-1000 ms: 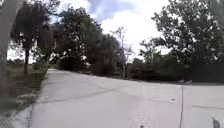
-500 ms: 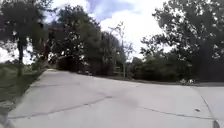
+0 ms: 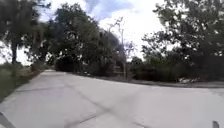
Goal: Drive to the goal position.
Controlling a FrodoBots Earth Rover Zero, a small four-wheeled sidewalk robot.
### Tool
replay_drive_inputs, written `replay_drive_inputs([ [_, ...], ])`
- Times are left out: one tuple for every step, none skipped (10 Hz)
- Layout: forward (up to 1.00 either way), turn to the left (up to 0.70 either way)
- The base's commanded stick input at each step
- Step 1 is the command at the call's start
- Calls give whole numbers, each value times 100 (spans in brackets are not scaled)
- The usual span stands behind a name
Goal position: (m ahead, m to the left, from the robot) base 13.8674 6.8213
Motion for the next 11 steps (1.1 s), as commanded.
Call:
replay_drive_inputs([
  [100, 27],
  [100, 27],
  [100, 27],
  [100, 27],
  [100, 27],
  [100, 27],
  [100, 27],
  [100, 27],
  [100, 27],
  [100, 27],
  [100, 27],
])
